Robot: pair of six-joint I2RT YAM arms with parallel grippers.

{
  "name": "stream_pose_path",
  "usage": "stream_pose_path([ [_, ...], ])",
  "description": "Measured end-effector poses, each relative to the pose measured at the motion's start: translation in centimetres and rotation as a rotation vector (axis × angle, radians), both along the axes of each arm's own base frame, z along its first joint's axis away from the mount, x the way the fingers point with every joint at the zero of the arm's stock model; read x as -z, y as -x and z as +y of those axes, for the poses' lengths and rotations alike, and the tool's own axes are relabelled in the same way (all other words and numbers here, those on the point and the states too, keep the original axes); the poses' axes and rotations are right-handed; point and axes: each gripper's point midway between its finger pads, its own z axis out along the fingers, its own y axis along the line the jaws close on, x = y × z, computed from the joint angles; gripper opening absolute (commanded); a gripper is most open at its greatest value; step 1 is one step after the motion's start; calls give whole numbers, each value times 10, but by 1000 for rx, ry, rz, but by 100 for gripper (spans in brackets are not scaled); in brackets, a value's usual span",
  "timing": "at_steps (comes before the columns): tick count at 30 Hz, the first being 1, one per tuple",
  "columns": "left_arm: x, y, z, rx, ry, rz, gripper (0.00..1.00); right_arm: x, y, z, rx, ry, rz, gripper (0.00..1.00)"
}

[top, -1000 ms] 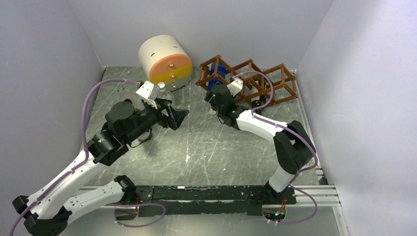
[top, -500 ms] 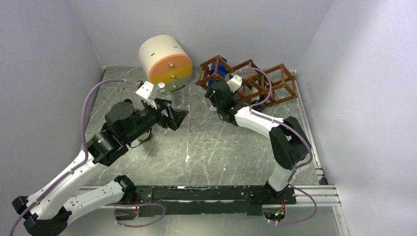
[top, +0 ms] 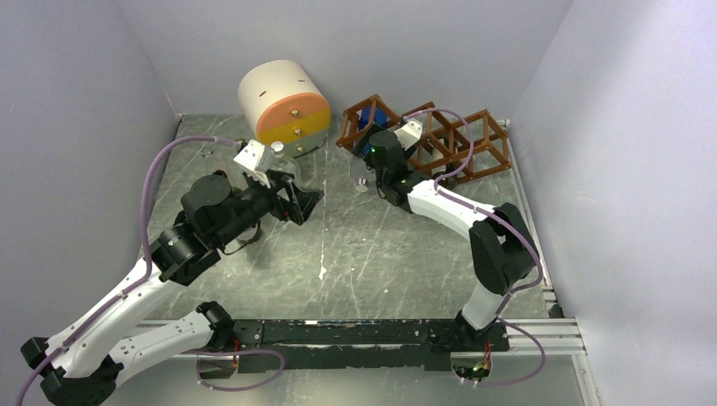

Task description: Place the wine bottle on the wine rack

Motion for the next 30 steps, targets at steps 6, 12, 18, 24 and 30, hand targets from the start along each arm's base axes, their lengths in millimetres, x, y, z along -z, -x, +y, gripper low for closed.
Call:
stream_pose_path([
  [6,0,0,1,-2,-3,3,92,-33,10,-2,-45,1,-45,81],
  [12,3,-2,3,-20,-13,10,97,-87,34,-11,-115,-13,-109,79],
  [18,2,-9,13,-88,-35,25,99,-119,72,-29,-213,25,-127,80],
  [24,10,-17,28,-179,-68,39,99,-105,116,-47,-330,105,-62,80],
  [30,20,-25,47,-289,-122,52,99,-69,153,-49,-467,172,23,77],
])
